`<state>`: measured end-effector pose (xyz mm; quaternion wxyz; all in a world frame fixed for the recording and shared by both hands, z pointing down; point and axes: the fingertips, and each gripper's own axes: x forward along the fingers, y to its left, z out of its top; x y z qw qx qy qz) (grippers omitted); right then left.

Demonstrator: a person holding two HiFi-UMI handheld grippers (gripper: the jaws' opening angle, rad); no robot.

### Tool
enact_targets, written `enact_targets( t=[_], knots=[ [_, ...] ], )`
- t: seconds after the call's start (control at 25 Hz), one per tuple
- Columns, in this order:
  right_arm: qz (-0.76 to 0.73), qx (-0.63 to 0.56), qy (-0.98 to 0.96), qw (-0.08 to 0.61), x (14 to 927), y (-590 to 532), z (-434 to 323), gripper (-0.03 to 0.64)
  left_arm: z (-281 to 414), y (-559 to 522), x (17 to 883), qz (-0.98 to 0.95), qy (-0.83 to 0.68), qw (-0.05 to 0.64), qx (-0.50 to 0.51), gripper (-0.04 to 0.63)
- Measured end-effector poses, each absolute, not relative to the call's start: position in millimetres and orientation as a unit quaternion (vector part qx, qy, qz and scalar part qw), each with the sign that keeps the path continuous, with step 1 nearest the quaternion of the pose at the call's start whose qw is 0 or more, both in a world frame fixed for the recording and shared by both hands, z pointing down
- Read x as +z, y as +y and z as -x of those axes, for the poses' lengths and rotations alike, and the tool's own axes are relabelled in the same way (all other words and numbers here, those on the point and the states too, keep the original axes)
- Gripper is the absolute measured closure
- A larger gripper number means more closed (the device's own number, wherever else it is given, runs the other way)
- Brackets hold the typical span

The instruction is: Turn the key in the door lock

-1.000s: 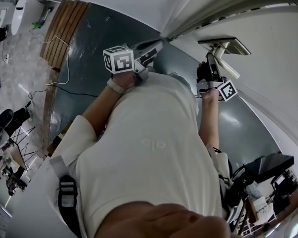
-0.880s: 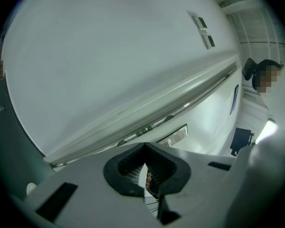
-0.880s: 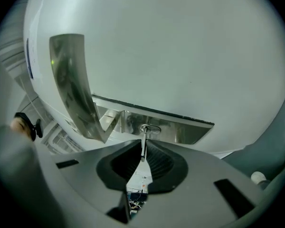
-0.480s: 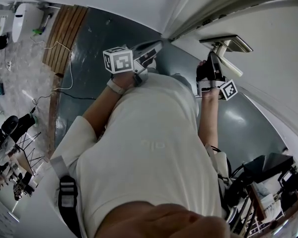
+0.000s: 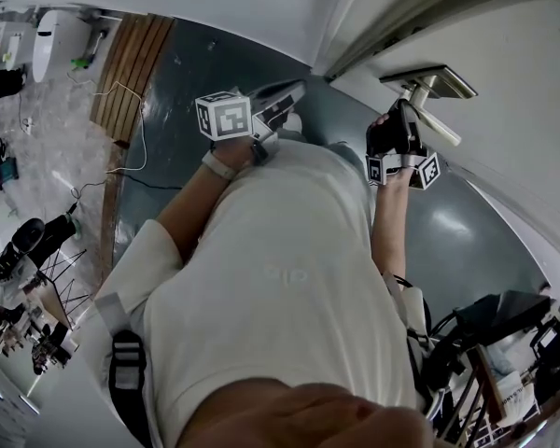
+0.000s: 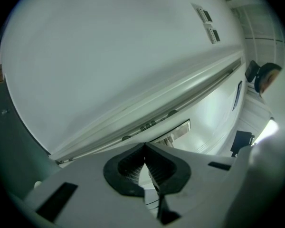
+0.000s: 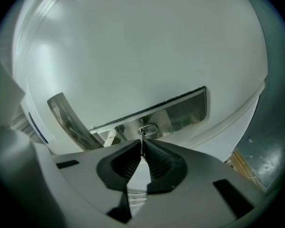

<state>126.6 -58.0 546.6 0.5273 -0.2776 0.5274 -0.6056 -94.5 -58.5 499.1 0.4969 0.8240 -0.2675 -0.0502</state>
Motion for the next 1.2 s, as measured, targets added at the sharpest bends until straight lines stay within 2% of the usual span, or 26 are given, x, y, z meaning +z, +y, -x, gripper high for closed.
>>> enact_targets(
  t=[0.48,0.72,0.92,1.04,1.12,1.2],
  knots=[
    [0.139,-0.593,0.43,0.667,552.0,-66.2,-130.6,0.575,90.5,-62.3,503.1,-0.828,-0.266,0.493,-0.017,0.589],
    [0.085,-0.565,0.438,0.694,548.7,-68.4,-129.9,0.574,92.2,-65.7,504.9,-0.83,-0.263,0.491,-0.005,0.589],
    [0.126,-0.552,0.475,0.673,537.0,-62.5,-124.9,0.572,94.8,-62.9,500.9,-0.834,-0.256,0.489,-0.005,0.589],
    [0.189,-0.569,0.49,0.633,531.1,-52.5,-124.5,0.538,96.0,-64.9,492.4,-0.834,-0.25,0.492,-0.014,0.589],
    [0.239,-0.575,0.506,0.597,529.0,-39.3,-130.0,0.506,93.3,-67.7,488.9,-0.833,-0.243,0.497,-0.021,0.589],
    [0.322,-0.557,0.565,0.517,529.0,-22.8,-132.5,0.506,90.2,-70.1,488.1,-0.832,-0.233,0.502,-0.03,0.589]
  ],
)
